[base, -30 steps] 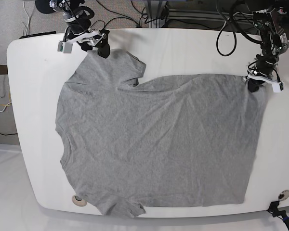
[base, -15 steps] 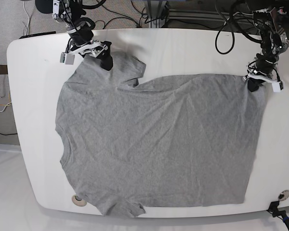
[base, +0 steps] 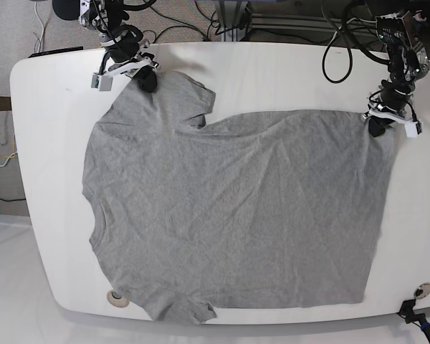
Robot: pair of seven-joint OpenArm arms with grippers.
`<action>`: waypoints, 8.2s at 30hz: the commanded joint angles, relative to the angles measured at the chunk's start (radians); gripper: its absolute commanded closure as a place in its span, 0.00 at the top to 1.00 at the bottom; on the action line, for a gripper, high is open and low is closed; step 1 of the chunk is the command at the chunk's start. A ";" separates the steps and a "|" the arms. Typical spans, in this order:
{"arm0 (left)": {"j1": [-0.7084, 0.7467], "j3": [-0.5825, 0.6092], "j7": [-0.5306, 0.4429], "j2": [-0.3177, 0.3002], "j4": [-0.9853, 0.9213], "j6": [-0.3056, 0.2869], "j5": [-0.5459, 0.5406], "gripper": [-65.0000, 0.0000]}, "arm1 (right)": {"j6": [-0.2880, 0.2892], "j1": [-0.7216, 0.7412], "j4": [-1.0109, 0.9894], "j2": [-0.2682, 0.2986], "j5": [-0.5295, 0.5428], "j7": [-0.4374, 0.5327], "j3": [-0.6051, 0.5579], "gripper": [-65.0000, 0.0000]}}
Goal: Fold the T-shirt properly
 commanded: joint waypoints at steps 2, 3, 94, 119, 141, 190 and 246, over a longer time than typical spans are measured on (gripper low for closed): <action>0.000 -0.003 0.012 -0.012 0.010 0.004 0.007 0.00 | 0.001 -0.014 0.053 0.008 -0.008 0.000 0.006 0.00; 0.001 -0.002 0.012 -0.012 0.010 0.004 0.007 0.00 | 0.001 -0.022 0.069 0.010 -0.008 0.000 0.006 0.00; -0.435 0.149 -0.100 -0.007 -0.188 0.003 0.003 0.00 | 0.085 0.632 -0.294 0.238 -0.009 -0.001 -0.022 0.00; -0.435 0.147 -0.111 -0.013 -0.188 0.003 0.029 0.33 | 0.081 0.690 -0.357 0.221 -0.249 0.002 -0.036 0.45; -0.214 0.165 -0.172 -0.144 0.063 0.004 0.153 0.42 | 0.038 0.408 -0.055 0.326 -0.285 0.003 0.065 0.63; -0.119 0.127 -0.173 -0.128 0.063 0.004 0.273 0.42 | 0.213 0.386 -0.300 0.171 -0.586 0.045 0.265 0.00; -0.080 0.193 -0.219 -0.090 -0.145 0.003 0.276 0.00 | 0.214 0.276 -0.239 0.148 -0.583 0.045 0.263 0.00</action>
